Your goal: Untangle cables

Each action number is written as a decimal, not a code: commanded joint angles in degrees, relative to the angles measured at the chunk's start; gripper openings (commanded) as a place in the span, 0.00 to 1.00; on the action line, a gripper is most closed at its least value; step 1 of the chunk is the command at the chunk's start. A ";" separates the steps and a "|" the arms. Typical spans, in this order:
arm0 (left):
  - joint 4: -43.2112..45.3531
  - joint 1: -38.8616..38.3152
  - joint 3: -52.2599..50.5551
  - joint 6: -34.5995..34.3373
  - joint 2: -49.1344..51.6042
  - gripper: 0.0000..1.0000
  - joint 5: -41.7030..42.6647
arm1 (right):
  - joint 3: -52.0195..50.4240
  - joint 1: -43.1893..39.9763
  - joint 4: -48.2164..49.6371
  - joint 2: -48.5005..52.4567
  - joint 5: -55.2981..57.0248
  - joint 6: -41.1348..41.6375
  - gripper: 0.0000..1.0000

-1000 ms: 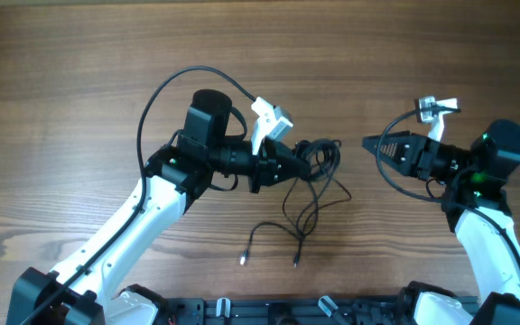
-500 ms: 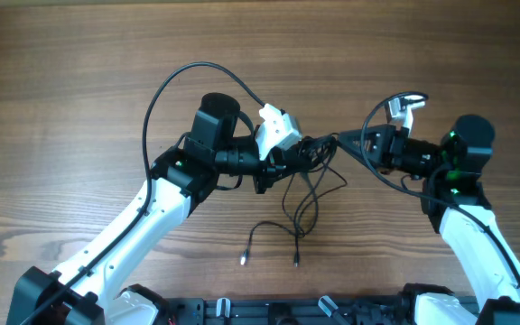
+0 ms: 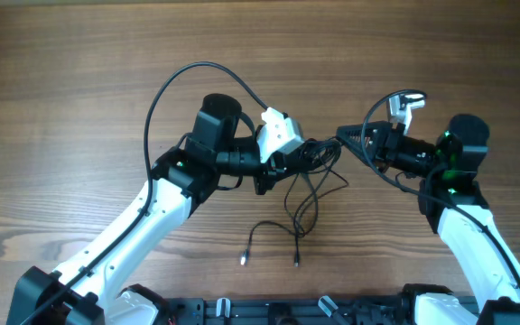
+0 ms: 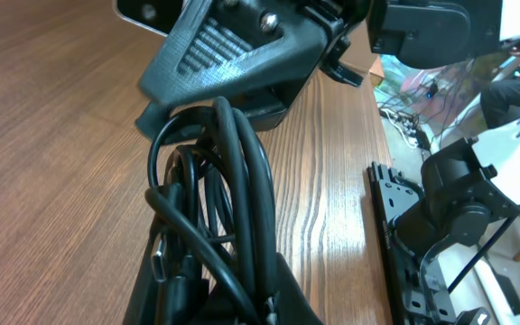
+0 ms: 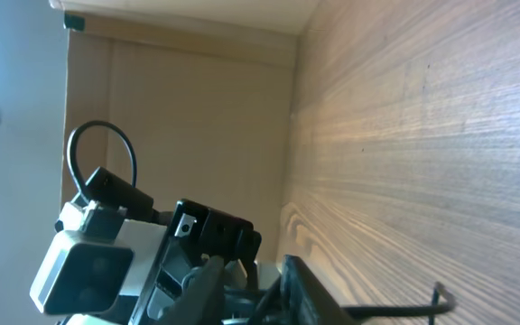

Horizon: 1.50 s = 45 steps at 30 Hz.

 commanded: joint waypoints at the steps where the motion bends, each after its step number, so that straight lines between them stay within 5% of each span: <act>1: 0.33 -0.55 0.39 3.61 0.00 0.04 1.05 | 0.42 3.10 0.07 -0.20 0.24 -1.70 0.10; 10: -1.73 -0.52 0.39 3.78 0.00 0.04 -7.76 | 0.42 1.86 -2.47 -0.20 1.95 -7.65 0.04; 17: -5.16 -0.52 0.39 3.78 0.00 0.04 -7.76 | 0.42 -8.48 -11.41 -0.20 14.64 -17.73 0.05; 25: -6.71 -0.52 0.39 3.78 0.00 0.04 -7.74 | 0.42 -20.46 -13.53 -0.20 21.53 -18.75 0.05; 30: -8.26 -0.55 0.39 3.80 0.00 0.04 -7.74 | 0.42 -25.97 -13.97 -0.20 15.08 -21.64 0.12; 32: -8.00 -0.55 0.39 3.82 0.00 0.04 -7.74 | 0.42 -25.05 -16.59 -0.20 9.42 -25.27 0.34; 35: -6.56 -0.52 0.39 3.82 0.00 0.04 -7.74 | 0.42 -21.44 -25.18 -0.20 6.58 -28.92 0.47; 40: -5.64 -0.55 0.39 3.80 0.00 0.04 -7.74 | 0.42 -12.76 -32.22 -0.20 4.26 -28.46 0.48; 45: -5.66 -0.59 0.39 3.80 0.00 0.04 -7.69 | 0.42 -4.96 -28.46 -0.20 8.13 -19.74 0.48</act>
